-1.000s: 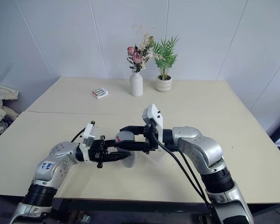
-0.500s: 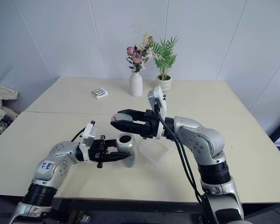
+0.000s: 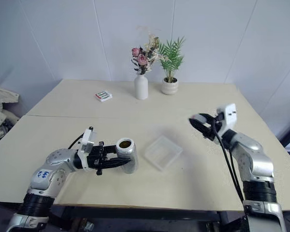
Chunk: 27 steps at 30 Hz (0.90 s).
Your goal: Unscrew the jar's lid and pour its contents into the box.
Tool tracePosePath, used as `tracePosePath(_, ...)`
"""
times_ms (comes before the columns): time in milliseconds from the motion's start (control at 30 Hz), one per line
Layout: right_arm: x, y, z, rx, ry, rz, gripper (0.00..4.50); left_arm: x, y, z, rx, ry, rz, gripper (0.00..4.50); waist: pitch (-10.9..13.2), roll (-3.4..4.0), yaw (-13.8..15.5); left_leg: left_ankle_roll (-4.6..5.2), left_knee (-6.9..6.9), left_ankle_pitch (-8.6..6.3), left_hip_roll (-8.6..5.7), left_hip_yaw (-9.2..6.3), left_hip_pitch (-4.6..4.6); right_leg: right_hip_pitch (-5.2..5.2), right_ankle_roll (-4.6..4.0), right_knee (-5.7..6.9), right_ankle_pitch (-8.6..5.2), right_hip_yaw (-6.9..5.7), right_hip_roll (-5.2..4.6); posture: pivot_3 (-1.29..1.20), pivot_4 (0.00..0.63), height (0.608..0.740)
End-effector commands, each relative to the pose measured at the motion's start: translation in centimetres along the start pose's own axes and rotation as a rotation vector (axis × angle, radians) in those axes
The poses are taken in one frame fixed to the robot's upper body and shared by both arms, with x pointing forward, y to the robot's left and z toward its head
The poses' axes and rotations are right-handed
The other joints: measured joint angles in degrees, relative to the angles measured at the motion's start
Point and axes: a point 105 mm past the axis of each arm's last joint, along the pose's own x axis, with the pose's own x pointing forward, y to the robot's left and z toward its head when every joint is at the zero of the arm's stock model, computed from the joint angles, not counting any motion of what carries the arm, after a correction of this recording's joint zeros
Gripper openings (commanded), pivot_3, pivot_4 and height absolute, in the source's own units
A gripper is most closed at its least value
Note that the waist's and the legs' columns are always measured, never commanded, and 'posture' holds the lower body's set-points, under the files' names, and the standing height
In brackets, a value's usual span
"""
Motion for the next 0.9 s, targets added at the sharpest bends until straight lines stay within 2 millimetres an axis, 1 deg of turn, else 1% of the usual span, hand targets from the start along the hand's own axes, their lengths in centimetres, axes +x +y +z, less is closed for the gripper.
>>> tracePosePath(33, -1.1, -0.5, -1.4, -0.065, -0.002, -0.027, 2.56, 0.1, -0.2, 1.4, 0.05, -0.029, -0.01, 1.91, 0.0, 0.0, -0.1, 0.0, 0.0, 0.0, 0.02, 0.0, 0.03, 0.0, -0.01, 0.04, -0.01, 0.01, 0.02, 0.0, 0.15, 0.74)
tracePosePath(133, -1.1, -0.2, -3.5, -0.045, 0.024, -0.057, 2.56, 0.1, -0.1, 1.5, 0.052, -0.03, -0.009, 1.91, 0.0, 0.0, -0.9, -0.03, 0.01, 0.02, 0.02, 0.06, 0.14, 0.02, -0.03, 0.16, -0.01, 0.08, 0.03, 0.0, 0.15, 0.74)
tracePosePath(167, -1.1, -0.3, -3.9, -0.036, 0.027, -0.069, 2.56, 0.2, -0.1, 1.5, 0.052, -0.03, -0.009, 1.91, 0.0, 0.0, -1.1, -0.07, 0.02, 0.04, 0.01, 0.11, 0.18, 0.03, -0.02, 0.2, 0.0, 0.16, 0.03, 0.0, 0.15, 0.74)
tracePosePath(200, -1.2, -0.3, -4.4, -0.028, 0.03, -0.077, 2.56, 0.2, -0.1, 1.5, 0.052, -0.031, -0.009, 1.91, 0.0, 0.0, -1.1, -0.1, 0.02, 0.06, 0.01, 0.16, 0.24, 0.06, -0.02, 0.21, 0.01, 0.23, 0.03, 0.0, 0.15, 0.74)
tracePosePath(300, -1.4, -0.1, -6.5, -0.019, 0.078, -0.09, 2.56, 0.1, 0.0, 1.7, 0.055, -0.035, -0.001, 1.91, 0.0, 0.0, -1.0, -0.12, 0.06, 0.12, -0.01, 0.22, 0.27, 0.08, 0.01, 0.21, 0.03, 0.32, 0.03, 0.0, 0.15, 0.74)
tracePosePath(400, -1.5, -0.5, -7.3, -0.009, 0.093, -0.116, 2.56, 0.1, 0.1, 1.9, 0.058, -0.039, 0.011, 1.91, 0.0, 0.0, -1.0, -0.12, 0.1, 0.12, -0.02, 0.23, 0.27, 0.11, 0.02, 0.21, 0.03, 0.36, 0.03, 0.0, 0.15, 0.74)
tracePosePath(533, -2.1, -1.5, -8.7, -0.049, 0.154, -0.153, 2.56, -0.1, 0.4, 2.1, 0.067, -0.05, 0.034, 1.91, 0.0, 0.0, -1.0, -0.12, 0.09, 0.12, -0.02, 0.26, 0.27, 0.1, 0.03, 0.21, 0.04, 0.4, 0.03, 0.0, 0.15, 0.74)
tracePosePath(567, -2.2, -1.6, -8.9, -0.06, 0.161, -0.156, 2.91, -0.1, 0.5, 2.2, 0.069, -0.053, 0.04, 1.91, 0.0, 0.0, -1.0, -0.12, 0.09, 0.12, -0.02, 0.26, 0.27, 0.1, 0.03, 0.21, 0.04, 0.4, 0.03, 0.0, 0.15, 0.74)
tracePosePath(600, -2.3, -1.7, -9.0, -0.051, 0.161, -0.157, 3.29, -0.1, 0.5, 2.2, 0.071, -0.055, 0.044, 1.91, 0.0, 0.0, -1.0, -0.12, 0.09, 0.12, -0.02, 0.27, 0.27, 0.1, 0.04, 0.21, 0.04, 0.41, 0.03, 0.0, 0.15, 0.74)
tracePosePath(667, -2.3, -1.7, -9.1, -0.036, 0.155, -0.156, 3.84, -0.1, 0.6, 2.2, 0.072, -0.057, 0.048, 1.91, 0.0, 0.0, -1.0, -0.12, 0.1, 0.12, -0.02, 0.28, 0.27, 0.1, 0.05, 0.21, 0.05, 0.42, 0.03, 0.0, 0.15, 0.74)
tracePosePath(700, -2.3, -1.4, -8.9, -0.022, 0.141, -0.132, 4.21, -0.1, 0.6, 2.2, 0.072, -0.057, 0.048, 1.91, 0.0, 0.0, -1.0, -0.13, 0.1, 0.12, -0.02, 0.28, 0.28, 0.1, 0.06, 0.21, 0.06, 0.42, 0.04, 0.0, 0.15, 0.74)
tracePosePath(733, -2.2, -1.4, -8.8, -0.026, 0.136, -0.128, 4.48, -0.1, 0.6, 2.3, 0.072, -0.058, 0.049, 1.91, 0.0, 0.0, -1.0, -0.13, 0.1, 0.12, -0.02, 0.28, 0.29, 0.11, 0.06, 0.21, 0.06, 0.43, 0.04, 0.0, 0.15, 0.74)
tracePosePath(800, -2.3, -1.5, -8.0, -0.028, 0.113, -0.129, 4.48, -0.1, 0.7, 2.4, 0.077, -0.061, 0.054, 1.91, 0.0, 0.0, -1.0, -0.13, 0.11, 0.12, -0.02, 0.29, 0.3, 0.11, 0.06, 0.21, 0.06, 0.45, 0.04, 0.0, 0.15, 0.74)
tracePosePath(900, -2.2, -1.3, -5.3, -0.037, 0.039, -0.077, 4.48, -0.2, 1.1, 2.7, 0.092, -0.064, 0.068, 1.91, 0.0, 0.01, -1.0, -0.13, 0.11, 0.12, -0.02, 0.31, 0.29, 0.1, 0.07, 0.21, 0.06, 0.47, 0.04, 0.0, 0.15, 0.74)
